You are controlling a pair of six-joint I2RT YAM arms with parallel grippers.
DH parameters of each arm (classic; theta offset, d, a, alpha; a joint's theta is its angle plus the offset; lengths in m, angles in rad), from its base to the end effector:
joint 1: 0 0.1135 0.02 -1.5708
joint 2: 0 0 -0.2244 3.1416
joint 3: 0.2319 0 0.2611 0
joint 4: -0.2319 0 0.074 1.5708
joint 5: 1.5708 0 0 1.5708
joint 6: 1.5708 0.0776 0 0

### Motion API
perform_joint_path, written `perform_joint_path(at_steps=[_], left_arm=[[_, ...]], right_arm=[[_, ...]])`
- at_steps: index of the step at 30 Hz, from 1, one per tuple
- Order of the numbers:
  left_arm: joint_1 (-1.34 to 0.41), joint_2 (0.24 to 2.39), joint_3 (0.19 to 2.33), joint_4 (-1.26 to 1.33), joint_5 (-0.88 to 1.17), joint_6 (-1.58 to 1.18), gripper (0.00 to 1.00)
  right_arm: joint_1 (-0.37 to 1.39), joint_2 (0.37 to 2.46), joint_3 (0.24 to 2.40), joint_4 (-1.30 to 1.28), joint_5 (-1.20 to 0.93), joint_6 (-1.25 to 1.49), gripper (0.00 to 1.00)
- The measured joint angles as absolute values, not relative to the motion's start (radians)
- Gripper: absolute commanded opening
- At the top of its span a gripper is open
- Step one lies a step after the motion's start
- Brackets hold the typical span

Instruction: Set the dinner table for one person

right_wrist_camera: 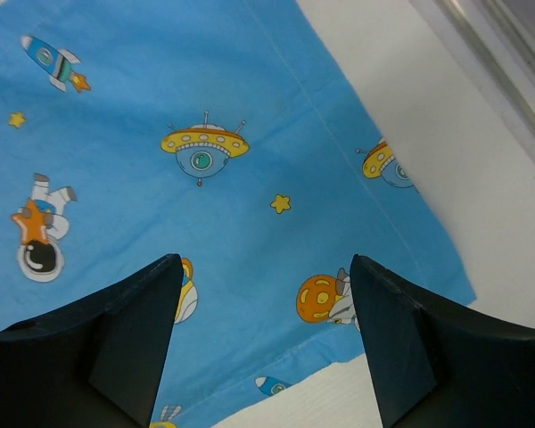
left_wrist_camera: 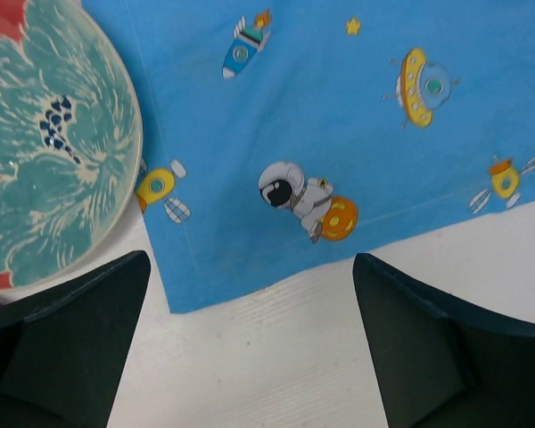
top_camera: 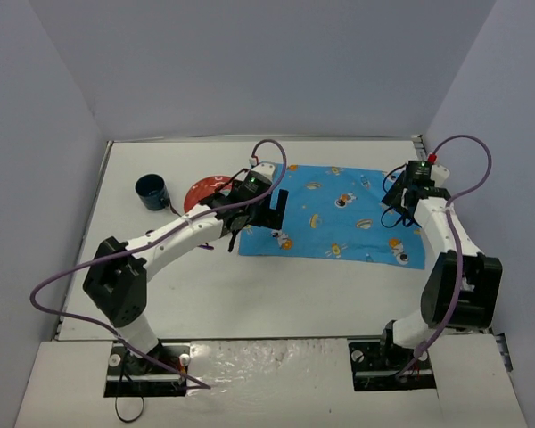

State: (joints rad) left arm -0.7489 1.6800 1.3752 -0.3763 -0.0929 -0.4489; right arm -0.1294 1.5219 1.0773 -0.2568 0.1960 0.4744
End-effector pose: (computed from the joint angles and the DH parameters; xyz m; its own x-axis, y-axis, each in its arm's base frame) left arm 0.3143 -0.2823 0.2223 -0.6868 0.0484 -0.7253 0.3631 0.8873 -0.2845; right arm 0.3738 -0.0639 0.1856 -0.4440 0.5096 -0.7370 0.5361 0.8101 0.2372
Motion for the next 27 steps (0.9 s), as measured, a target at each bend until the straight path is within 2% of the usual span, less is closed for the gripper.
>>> perform_joint_path(at_steps=[13,23,27], left_arm=[[-0.723,2.062,1.521,-0.354,-0.006,-0.465,0.91],[-0.706,2.19,1.686,-0.326,0.023,-0.5,0.91],[-0.69,2.275,1.817,-0.335,0.023,-0.51,0.91]], right_arm=[[-0.128,1.816,1.097,-0.19,0.179,0.475,0.71],[-0.138,2.018,1.334,-0.125,0.169,0.432,0.73],[-0.15,2.092,1.435,-0.116,0.171,0.408,0.73]])
